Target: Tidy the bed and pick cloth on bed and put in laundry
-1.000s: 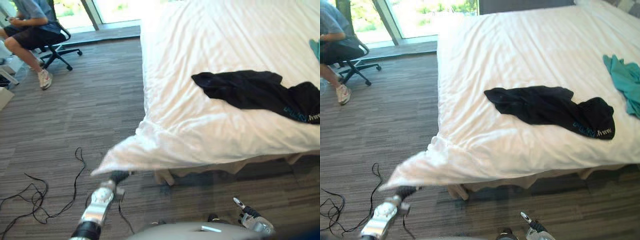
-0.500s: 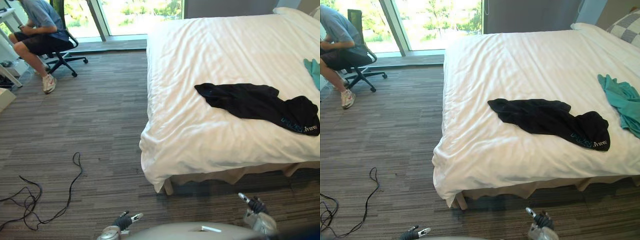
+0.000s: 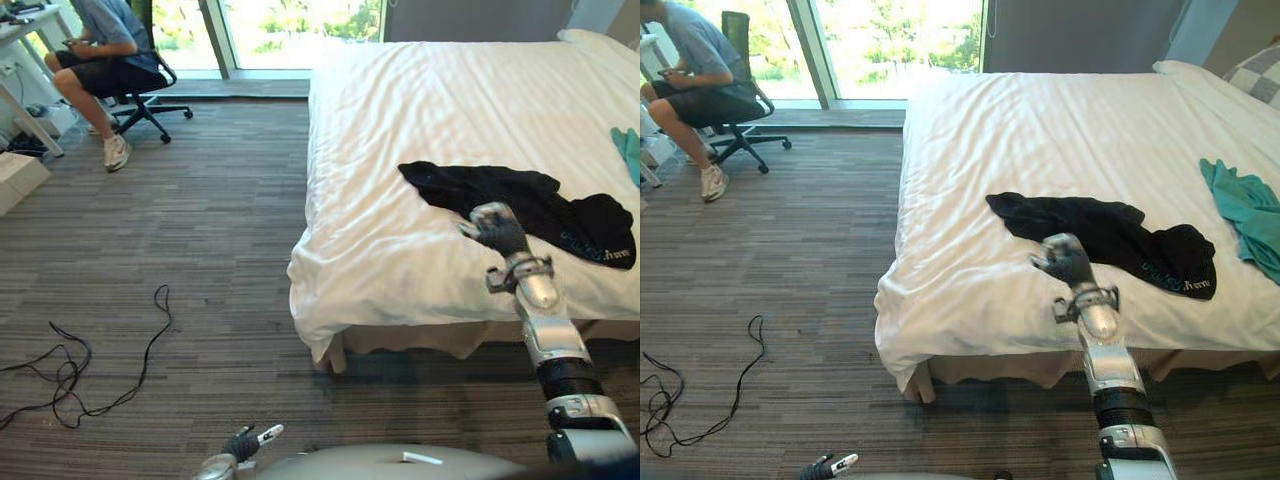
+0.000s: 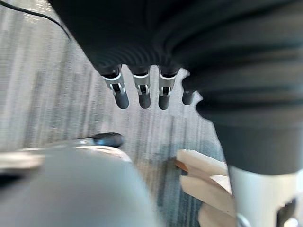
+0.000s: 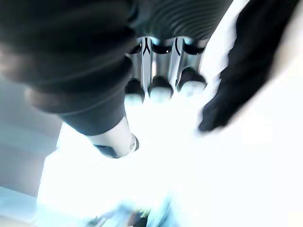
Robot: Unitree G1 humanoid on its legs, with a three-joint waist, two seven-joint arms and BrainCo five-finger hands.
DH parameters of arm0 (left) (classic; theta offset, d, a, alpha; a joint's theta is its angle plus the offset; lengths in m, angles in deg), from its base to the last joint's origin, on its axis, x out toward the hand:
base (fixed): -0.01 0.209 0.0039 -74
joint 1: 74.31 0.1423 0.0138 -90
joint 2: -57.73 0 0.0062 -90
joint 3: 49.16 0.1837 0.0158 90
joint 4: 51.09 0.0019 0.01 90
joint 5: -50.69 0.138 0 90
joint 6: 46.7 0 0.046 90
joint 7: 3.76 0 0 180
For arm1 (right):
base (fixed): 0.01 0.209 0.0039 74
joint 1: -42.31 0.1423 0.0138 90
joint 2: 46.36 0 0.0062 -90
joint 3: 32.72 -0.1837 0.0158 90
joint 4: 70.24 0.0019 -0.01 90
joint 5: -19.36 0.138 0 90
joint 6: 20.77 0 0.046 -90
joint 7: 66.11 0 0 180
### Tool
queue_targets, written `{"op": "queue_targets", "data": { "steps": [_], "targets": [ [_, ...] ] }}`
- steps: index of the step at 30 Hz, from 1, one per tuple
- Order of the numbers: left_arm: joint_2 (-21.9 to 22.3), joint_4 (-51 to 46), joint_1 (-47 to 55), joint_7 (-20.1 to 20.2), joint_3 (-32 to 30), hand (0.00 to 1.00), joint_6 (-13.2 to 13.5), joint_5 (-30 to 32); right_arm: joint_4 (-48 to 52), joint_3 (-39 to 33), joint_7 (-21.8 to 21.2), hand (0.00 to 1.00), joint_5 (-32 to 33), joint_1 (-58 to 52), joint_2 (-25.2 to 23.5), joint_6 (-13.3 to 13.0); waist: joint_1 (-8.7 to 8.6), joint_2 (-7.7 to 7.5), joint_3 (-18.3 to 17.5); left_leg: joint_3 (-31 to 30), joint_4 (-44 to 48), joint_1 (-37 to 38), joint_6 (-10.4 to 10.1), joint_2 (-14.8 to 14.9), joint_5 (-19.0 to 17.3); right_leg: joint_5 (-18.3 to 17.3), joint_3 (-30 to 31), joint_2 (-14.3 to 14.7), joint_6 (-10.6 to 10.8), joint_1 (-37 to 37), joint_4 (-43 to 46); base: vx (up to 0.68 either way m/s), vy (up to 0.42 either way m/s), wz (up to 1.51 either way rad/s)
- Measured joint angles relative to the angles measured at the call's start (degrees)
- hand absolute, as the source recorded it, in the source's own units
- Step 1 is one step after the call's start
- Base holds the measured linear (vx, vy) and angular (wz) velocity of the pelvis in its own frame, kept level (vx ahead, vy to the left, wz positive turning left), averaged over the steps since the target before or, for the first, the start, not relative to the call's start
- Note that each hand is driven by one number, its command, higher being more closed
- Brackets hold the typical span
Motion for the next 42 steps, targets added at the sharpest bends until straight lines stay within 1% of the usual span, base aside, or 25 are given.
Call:
{"op": "queue_targets", "data": {
  "steps": [1,2,3,4,5,6,7,9,10,12,13,14,15,17,18,21,23,25,27,28,30,32,36,40,42],
  "targets": [
    [-0.05,0.06,1.07,0.31,-0.20,0.00,0.84,-1.21,1.07,1.96,-5.63,1.00,4.90,0.57,-0.34,3.53,0.42,-0.47,-0.20,-0.44,0.01,0.14,0.07,-0.01,0.08,0.01,-0.54,0.00,0.02,0.76,-0.03,0.01,-0.038,0.18],
    [-0.24,0.25,1.45,0.45,-0.23,0.00,1.55,-1.96,1.09,4.35,-8.96,1.00,7.65,0.97,-0.67,6.56,0.54,-1.00,-0.31,-1.03,0.02,0.28,0.09,-0.01,0.15,0.02,-1.04,0.02,0.02,1.17,-0.02,0.01,-0.038,0.21],
    [-0.31,0.36,1.45,0.59,-0.28,0.00,2.22,-2.19,1.05,5.63,-10.31,1.00,8.84,1.17,-0.93,8.30,0.79,-1.22,-0.25,-1.28,0.02,0.44,0.13,-0.02,0.17,0.02,-1.15,0.01,0.03,1.46,-0.02,-0.02,-0.031,0.17],
    [-0.29,0.61,1.49,0.92,-0.50,0.00,3.57,-2.29,0.30,8.44,-11.94,1.00,10.41,2.21,-2.26,11.46,1.36,-1.43,-0.15,-1.47,0.02,0.89,0.13,-0.02,0.18,0.02,-1.40,0.01,0.03,2.06,-0.02,-0.03,-0.027,0.14],
    [-0.30,0.84,1.50,0.97,-0.59,0.00,4.63,-3.15,-0.78,12.20,-12.62,1.00,11.54,4.12,-4.14,14.14,1.66,-1.48,-0.11,-1.78,0.02,1.02,0.16,-0.03,0.19,0.02,-1.80,-0.01,0.02,2.39,-0.02,-0.04,-0.026,0.13],
    [-0.27,0.83,1.49,0.99,-0.62,0.00,5.09,-3.47,-1.20,14.30,-12.63,1.00,12.17,5.14,-5.06,15.32,1.90,-1.48,-0.03,-2.02,0.02,0.97,0.21,-0.04,0.24,0.02,-2.13,-0.01,0.02,2.47,-0.02,-0.06,-0.032,0.17],
    [-0.24,0.78,1.21,1.07,-0.59,0.00,6.05,-4.28,-2.41,17.94,-12.65,1.00,13.36,7.35,-7.03,17.27,2.86,-1.59,0.39,-2.65,0.02,0.71,0.25,-0.08,0.47,0.00,-2.55,-0.03,0.00,2.51,-0.02,-0.08,-0.040,0.25],
    [-0.37,0.60,0.45,1.84,-0.56,0.00,7.21,-4.52,-4.63,22.79,-10.59,1.00,13.56,11.55,-9.98,19.09,4.55,-1.64,1.66,-3.69,0.42,-1.37,0.23,-0.02,0.74,-0.20,-3.31,-0.12,-0.27,1.58,-0.01,-0.11,-0.049,0.33],
    [-0.64,0.53,-1.00,2.40,-0.53,0.00,7.59,-4.67,-6.59,24.83,-8.86,1.00,13.66,15.62,-11.92,19.55,5.70,-2.44,3.72,-4.87,1.75,-3.28,0.24,0.10,0.80,-0.45,-4.26,-0.18,-0.68,0.68,0.53,-0.14,-0.057,0.40],
    [-1.04,0.04,-4.13,2.56,0.00,0.00,8.62,-6.28,-10.46,25.67,-4.90,1.00,13.67,23.22,-14.94,19.51,7.05,-2.56,8.65,-6.63,5.53,-7.61,0.23,0.69,0.78,-1.03,-5.87,-0.38,-1.56,-2.39,3.32,-0.18,-0.057,0.53],
    [-1.13,-1.11,-6.11,2.60,0.06,0.00,9.49,-6.73,-13.08,25.53,-2.44,1.00,13.62,28.78,-16.48,19.45,7.97,-2.84,12.40,-7.68,7.84,-10.87,0.22,1.05,0.79,-1.29,-6.66,-0.44,-1.93,-4.78,5.20,-0.18,-0.030,0.48],
    [-1.16,-1.84,-6.89,2.61,0.07,0.00,9.69,-6.74,-14.14,25.44,-1.62,1.00,13.61,31.20,-17.01,19.45,8.55,-2.66,14.00,-8.01,8.74,-12.51,0.19,1.30,0.81,-1.40,-7.11,-0.45,-2.09,-6.03,5.96,-0.19,-0.022,0.56],
    [-1.10,-3.96,-8.98,2.59,0.13,0.00,9.74,-7.25,-16.71,24.81,0.80,1.00,13.66,36.39,-17.89,19.19,9.77,-2.15,18.73,-9.34,11.06,-16.35,0.17,1.66,0.86,-1.73,-8.49,-0.62,-2.48,-8.71,7.94,-0.14,-0.017,0.45],
    [-1.12,-5.59,-9.95,2.59,0.09,0.00,9.79,-8.31,-18.84,23.69,2.08,1.00,14.12,39.18,-18.11,19.13,10.70,-1.86,21.79,-10.14,12.39,-17.96,0.13,1.76,1.01,-2.13,-9.08,-0.83,-2.51,-9.86,9.51,-0.09,-0.005,0.38],
    [-0.94,-7.31,-10.60,2.77,0.08,0.00,9.71,-9.38,-21.73,22.15,3.84,1.00,16.20,42.09,-17.90,18.87,11.31,-1.29,24.04,-11.29,14.15,-20.69,0.13,1.74,1.00,-2.95,-10.03,-1.38,-2.94,-12.02,11.88,-0.06,0.011,0.37],
    [0.07,-8.83,-10.92,4.29,0.24,0.00,9.78,-11.43,-24.65,18.17,6.06,1.00,17.17,44.30,-17.05,17.85,12.48,-0.16,25.24,-12.47,16.03,-24.79,0.13,1.06,1.00,-4.49,-10.37,-2.66,-2.84,-16.03,15.36,-0.03,0.031,0.31],
    [0.55,-8.87,-11.51,5.12,1.64,0.00,9.89,-12.14,-25.69,16.91,7.56,1.00,17.01,45.97,-14.25,16.99,13.41,1.43,26.13,-12.96,18.09,-28.28,0.15,0.58,1.00,-6.30,-10.48,-4.50,-2.86,-19.75,19.82,0.00,0.017,0.27],
    [0.82,-9.01,-12.73,5.13,2.32,0.00,10.06,-12.16,-25.97,16.30,9.21,1.00,16.93,47.29,-12.43,16.01,13.84,2.48,26.58,-13.28,20.35,-31.47,0.16,-0.04,0.99,-7.88,-10.45,-6.17,-2.88,-23.26,23.85,-0.05,0.016,0.24],
    [0.98,-9.11,-14.13,5.06,2.85,0.00,10.04,-12.34,-26.31,15.23,10.81,1.00,16.69,48.33,-11.83,15.46,13.92,2.99,26.78,-13.68,22.42,-34.77,0.18,-0.60,0.97,-9.70,-10.33,-7.85,-3.00,-27.10,28.46,-0.06,0.006,0.27],
    [1.25,-9.56,-15.39,4.98,3.46,0.00,9.87,-12.94,-26.33,14.35,12.38,1.00,16.18,48.32,-10.98,15.13,14.14,3.71,27.03,-13.90,23.94,-36.75,0.48,-0.99,0.75,-11.14,-10.24,-9.01,-3.10,-29.33,31.61,-0.11,-0.029,0.25],
    [1.99,-11.64,-16.41,4.94,3.87,0.00,9.71,-13.44,-26.33,13.37,15.43,1.00,14.70,48.30,-10.27,14.93,14.84,4.57,27.25,-13.84,26.51,-40.06,0.61,-1.09,-0.26,-13.12,-9.91,-10.40,-3.64,-33.16,36.20,-0.13,-0.048,0.16],
    [4.02,-13.15,-17.79,5.02,3.77,0.00,9.45,-15.09,-26.38,12.08,18.90,1.00,14.17,48.32,-9.32,14.76,15.45,6.22,27.45,-13.85,29.95,-44.76,0.56,-0.90,-0.77,-14.84,-9.22,-11.34,-4.68,-38.08,40.64,-0.14,-0.063,0.08],
    [7.44,-14.04,-18.99,5.99,0.41,0.00,10.03,-15.92,-26.83,10.96,21.59,1.00,14.25,48.29,-9.20,14.52,15.42,8.39,27.63,-12.61,33.68,-51.03,0.69,0.31,-1.40,-16.15,-8.36,-12.30,-5.94,-44.79,45.22,-0.12,-0.059,-0.07],
    [11.78,-12.98,-23.49,5.55,-5.15,0.00,12.29,-17.29,-33.62,10.86,24.59,1.00,13.22,48.25,-9.27,13.10,15.23,8.67,27.61,-11.50,36.72,-57.66,0.53,2.08,-1.53,-16.74,-7.36,-12.21,-6.99,-51.98,48.92,-0.08,-0.092,-0.06],
    [13.49,-12.33,-26.08,4.54,-8.10,0.00,12.18,-17.32,-38.29,14.71,26.74,1.00,12.55,48.12,-9.14,13.32,15.00,8.66,27.61,-10.34,37.35,-60.49,0.42,3.48,-1.45,-16.99,-7.54,-12.04,-7.56,-54.80,49.96,-0.02,-0.114,0.07]
  ]
}}
